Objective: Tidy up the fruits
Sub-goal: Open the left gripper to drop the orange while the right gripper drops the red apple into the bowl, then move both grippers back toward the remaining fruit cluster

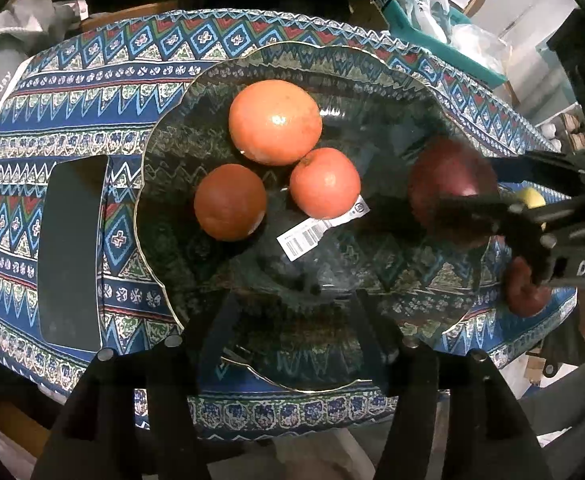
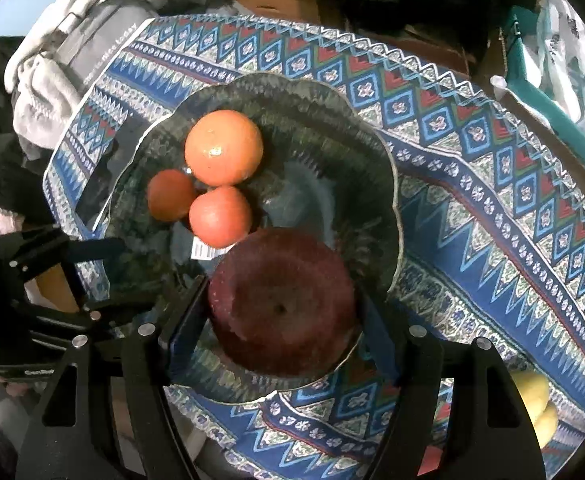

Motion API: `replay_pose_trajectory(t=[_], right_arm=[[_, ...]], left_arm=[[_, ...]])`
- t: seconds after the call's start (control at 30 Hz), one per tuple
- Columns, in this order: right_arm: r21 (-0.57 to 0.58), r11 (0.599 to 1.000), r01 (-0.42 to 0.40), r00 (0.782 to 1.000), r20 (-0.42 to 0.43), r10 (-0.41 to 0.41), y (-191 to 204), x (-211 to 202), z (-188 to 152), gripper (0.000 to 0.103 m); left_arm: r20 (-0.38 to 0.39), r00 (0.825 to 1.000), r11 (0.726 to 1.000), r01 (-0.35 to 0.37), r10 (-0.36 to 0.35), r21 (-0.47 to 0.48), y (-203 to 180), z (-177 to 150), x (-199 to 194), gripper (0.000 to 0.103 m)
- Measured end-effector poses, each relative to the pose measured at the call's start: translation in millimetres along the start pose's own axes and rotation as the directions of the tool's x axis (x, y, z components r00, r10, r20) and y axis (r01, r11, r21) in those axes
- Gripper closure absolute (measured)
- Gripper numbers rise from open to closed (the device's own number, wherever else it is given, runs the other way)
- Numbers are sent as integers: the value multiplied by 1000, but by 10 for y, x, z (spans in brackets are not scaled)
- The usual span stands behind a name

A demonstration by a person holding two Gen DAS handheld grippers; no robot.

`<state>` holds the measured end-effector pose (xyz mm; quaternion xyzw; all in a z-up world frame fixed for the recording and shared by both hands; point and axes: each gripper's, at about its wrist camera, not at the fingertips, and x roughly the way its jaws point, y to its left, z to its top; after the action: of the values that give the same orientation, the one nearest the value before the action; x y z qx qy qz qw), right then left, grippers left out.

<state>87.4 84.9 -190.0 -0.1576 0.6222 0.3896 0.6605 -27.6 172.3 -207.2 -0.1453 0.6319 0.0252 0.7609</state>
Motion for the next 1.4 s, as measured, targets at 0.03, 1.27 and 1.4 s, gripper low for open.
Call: replay_pose_trajectory(t=[0.03, 1.27, 1.4], right_arm=[[0, 1000, -7, 1000, 3, 7, 10, -8, -5, 30], [41, 988, 149, 960, 234, -155, -297, -1427, -459, 23], [69, 984, 164, 951, 253, -176, -429, -1563, -595, 23]], left_arm=[[2, 1000, 1000, 2, -2, 2, -7, 1, -10, 42], [161, 981, 991, 92, -107, 98, -697, 204, -652, 35], [167, 978, 988, 104, -122, 113, -828, 215, -691, 35]])
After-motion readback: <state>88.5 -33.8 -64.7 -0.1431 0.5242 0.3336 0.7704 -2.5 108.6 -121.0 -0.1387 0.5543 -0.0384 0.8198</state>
